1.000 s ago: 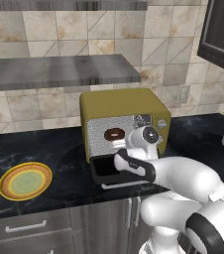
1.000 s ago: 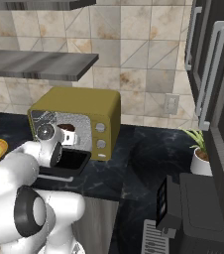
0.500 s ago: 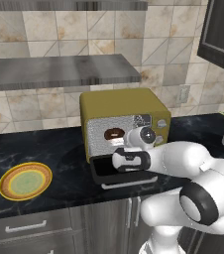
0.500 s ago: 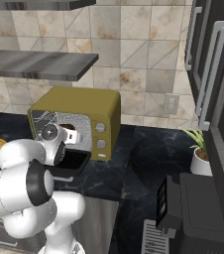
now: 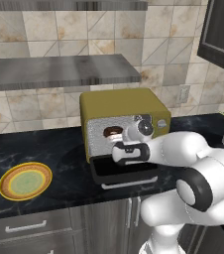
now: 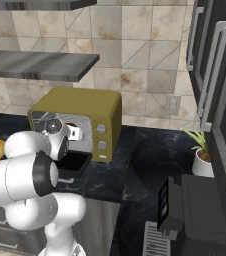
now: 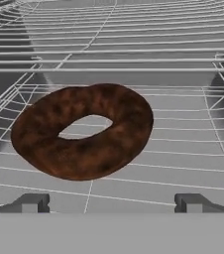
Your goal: Pick up the bagel from the plate, place it on the toaster oven rack, close the door, and set the timer.
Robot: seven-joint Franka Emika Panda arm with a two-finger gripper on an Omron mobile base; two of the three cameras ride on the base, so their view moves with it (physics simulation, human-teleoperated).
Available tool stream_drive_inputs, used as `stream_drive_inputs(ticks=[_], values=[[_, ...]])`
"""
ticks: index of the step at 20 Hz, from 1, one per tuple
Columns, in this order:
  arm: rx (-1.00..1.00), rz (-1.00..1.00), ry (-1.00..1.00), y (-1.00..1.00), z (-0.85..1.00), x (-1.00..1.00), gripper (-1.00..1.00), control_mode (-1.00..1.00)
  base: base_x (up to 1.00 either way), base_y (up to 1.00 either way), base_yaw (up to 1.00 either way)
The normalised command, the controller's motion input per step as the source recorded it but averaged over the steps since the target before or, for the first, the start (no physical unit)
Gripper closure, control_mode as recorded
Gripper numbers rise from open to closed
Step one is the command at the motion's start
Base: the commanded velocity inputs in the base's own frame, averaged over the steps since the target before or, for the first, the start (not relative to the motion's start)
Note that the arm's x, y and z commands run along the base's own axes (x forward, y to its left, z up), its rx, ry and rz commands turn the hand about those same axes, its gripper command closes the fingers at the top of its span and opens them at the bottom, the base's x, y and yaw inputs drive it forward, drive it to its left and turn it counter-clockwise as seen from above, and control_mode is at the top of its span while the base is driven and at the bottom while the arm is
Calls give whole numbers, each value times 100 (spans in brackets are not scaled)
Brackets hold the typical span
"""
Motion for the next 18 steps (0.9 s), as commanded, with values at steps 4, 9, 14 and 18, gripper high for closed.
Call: stream_drive_inputs(ticks=[4,9,14,18], values=[[0,0,9,1,-26,34,-100,-100,0,0,0],[0,1,3,-1,-2,-18,-100,-100,0,0,0],[0,3,0,-3,14,-58,-100,-100,0,0,0],[1,2,0,0,58,-37,-100,-100,0,0,0]])
